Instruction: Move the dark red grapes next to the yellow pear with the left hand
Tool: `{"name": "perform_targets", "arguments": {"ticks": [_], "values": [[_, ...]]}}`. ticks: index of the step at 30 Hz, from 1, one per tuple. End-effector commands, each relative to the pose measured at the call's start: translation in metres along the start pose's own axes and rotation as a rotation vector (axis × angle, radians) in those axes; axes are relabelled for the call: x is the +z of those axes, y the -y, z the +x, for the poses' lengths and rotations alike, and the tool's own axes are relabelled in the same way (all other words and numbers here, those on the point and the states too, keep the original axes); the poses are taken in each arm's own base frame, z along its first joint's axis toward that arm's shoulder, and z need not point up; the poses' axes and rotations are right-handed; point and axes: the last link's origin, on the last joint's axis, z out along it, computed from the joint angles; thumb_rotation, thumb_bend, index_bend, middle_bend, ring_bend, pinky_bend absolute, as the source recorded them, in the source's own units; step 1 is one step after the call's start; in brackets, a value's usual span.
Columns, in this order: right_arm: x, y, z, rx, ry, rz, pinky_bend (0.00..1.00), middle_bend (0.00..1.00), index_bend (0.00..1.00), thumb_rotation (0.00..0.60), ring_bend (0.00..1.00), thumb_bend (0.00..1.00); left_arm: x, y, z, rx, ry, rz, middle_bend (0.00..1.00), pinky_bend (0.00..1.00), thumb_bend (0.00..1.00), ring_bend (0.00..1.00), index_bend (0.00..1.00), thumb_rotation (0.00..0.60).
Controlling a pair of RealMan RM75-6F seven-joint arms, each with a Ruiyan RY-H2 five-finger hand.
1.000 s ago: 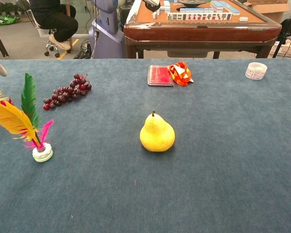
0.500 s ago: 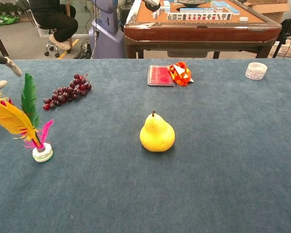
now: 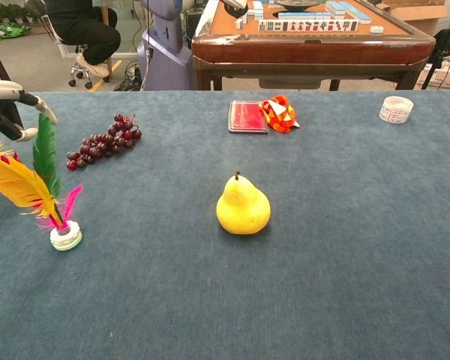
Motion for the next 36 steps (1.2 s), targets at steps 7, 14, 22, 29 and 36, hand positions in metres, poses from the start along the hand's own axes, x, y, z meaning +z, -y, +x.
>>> {"name": "perform_targets", "arguments": {"ticks": [7,14,22,29,36], "values": [[0.001,-0.003,0.002,0.008,0.001,-0.004,0.31,0.17,0.29,0.600,0.17,0.11,0.012,-0.023,-0.012,0.011,0.068,-0.006,1.00,1.00,0.53,1.00,0.11,0.600],[-0.001,-0.005,0.002,0.010,0.000,-0.013,0.31,0.17,0.29,0.600,0.17,0.11,0.020,-0.029,-0.017,0.029,0.093,0.004,1.00,1.00,0.53,1.00,0.07,0.600],[-0.001,-0.006,0.003,0.013,-0.001,-0.018,0.31,0.17,0.29,0.600,0.17,0.11,0.030,-0.040,-0.019,0.047,0.110,0.008,1.00,1.00,0.53,1.00,0.07,0.600],[-0.001,-0.007,0.003,0.017,0.003,-0.019,0.31,0.17,0.29,0.600,0.17,0.11,0.036,-0.046,-0.019,0.068,0.121,0.025,1.00,1.00,0.54,1.00,0.07,0.600],[-0.001,-0.008,0.004,0.020,0.002,-0.021,0.31,0.17,0.29,0.600,0.17,0.11,0.037,-0.054,-0.020,0.066,0.159,0.024,1.00,1.00,0.55,1.00,0.10,0.600]]}}
